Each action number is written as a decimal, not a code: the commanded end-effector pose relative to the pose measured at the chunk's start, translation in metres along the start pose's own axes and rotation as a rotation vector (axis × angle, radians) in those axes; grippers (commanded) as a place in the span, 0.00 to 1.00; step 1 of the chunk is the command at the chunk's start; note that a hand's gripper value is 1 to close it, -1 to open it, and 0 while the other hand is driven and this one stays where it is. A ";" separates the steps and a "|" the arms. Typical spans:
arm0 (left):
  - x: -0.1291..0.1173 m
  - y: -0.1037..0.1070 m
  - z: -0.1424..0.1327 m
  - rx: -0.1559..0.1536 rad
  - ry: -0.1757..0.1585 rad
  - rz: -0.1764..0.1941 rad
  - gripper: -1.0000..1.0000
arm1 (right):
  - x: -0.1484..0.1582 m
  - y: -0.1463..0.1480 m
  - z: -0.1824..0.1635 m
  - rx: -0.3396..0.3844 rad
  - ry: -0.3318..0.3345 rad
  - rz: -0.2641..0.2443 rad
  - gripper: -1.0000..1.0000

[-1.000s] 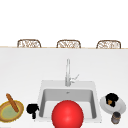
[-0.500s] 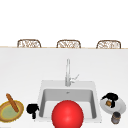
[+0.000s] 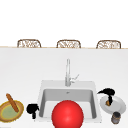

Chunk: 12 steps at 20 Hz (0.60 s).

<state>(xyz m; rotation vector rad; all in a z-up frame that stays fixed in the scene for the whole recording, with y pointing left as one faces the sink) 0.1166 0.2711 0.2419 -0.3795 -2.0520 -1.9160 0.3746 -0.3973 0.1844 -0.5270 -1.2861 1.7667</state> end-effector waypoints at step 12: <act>0.000 0.000 0.000 0.000 0.000 0.000 0.50 | 0.032 -0.043 -0.033 -0.037 0.193 -0.040 0.00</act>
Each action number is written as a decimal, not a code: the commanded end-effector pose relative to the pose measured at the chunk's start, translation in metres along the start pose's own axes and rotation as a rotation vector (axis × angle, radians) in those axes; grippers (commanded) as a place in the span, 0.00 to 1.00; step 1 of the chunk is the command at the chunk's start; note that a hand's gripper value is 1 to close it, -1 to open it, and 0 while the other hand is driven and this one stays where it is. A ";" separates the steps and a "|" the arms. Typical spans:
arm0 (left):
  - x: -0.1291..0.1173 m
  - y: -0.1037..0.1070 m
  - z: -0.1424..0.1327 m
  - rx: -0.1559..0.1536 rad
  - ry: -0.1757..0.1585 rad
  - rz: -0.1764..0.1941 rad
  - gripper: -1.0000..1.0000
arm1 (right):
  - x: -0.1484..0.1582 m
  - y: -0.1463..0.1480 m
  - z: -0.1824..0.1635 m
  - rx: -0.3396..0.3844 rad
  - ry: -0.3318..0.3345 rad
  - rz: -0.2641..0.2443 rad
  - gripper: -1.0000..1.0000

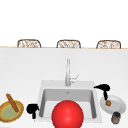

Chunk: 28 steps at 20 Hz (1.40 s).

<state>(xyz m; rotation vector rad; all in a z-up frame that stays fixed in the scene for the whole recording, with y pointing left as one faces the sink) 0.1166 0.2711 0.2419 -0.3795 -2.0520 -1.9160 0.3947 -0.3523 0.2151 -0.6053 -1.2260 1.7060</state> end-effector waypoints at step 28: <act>0.000 0.000 0.000 0.000 0.000 0.000 0.50 | 0.087 -0.087 -0.079 -0.222 0.137 0.090 0.00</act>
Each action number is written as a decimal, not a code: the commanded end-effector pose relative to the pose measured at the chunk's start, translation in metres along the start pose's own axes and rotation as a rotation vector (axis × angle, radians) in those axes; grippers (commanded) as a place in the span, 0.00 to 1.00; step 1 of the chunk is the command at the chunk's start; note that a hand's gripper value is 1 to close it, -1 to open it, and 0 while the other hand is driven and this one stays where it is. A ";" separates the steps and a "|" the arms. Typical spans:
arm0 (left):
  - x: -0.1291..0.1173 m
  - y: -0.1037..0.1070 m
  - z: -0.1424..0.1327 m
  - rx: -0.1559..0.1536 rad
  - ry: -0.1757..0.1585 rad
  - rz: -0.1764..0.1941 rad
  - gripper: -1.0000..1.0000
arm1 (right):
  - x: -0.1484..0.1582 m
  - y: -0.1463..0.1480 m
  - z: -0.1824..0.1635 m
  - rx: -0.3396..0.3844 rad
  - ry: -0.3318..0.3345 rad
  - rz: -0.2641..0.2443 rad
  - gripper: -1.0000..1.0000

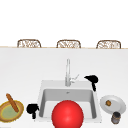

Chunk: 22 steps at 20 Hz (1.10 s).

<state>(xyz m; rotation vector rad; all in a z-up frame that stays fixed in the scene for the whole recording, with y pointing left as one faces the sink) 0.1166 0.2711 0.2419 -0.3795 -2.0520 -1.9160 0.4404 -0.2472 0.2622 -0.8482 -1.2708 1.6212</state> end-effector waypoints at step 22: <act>0.000 0.000 0.000 0.000 0.000 0.000 0.50 | 0.063 -0.058 -0.125 0.315 0.025 -0.006 0.00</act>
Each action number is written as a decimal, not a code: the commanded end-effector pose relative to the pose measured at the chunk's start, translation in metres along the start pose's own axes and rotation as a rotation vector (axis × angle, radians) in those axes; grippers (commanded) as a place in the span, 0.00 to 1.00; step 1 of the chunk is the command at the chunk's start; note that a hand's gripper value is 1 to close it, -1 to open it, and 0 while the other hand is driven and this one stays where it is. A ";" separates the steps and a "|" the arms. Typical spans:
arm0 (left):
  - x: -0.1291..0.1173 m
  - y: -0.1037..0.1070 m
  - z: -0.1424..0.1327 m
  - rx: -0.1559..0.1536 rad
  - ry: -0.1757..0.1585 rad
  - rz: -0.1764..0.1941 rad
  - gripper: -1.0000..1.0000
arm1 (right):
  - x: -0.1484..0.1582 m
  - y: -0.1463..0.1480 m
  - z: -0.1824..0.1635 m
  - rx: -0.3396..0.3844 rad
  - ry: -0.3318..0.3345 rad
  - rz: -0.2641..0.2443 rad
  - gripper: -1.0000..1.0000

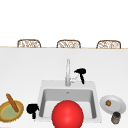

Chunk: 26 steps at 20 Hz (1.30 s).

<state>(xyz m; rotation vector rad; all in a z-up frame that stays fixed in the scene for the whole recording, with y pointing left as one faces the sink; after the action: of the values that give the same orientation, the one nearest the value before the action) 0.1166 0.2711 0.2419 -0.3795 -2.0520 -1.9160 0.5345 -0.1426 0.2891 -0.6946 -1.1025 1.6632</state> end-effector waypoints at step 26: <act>0.000 0.000 0.000 0.000 0.000 0.000 0.50 | -0.022 -0.035 -0.124 0.707 0.058 -0.176 0.00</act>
<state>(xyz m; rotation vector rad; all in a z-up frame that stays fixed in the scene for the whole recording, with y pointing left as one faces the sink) 0.1166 0.2711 0.2419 -0.3795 -2.0520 -1.9160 0.6412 -0.1171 0.2771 -0.2022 -0.5069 1.6730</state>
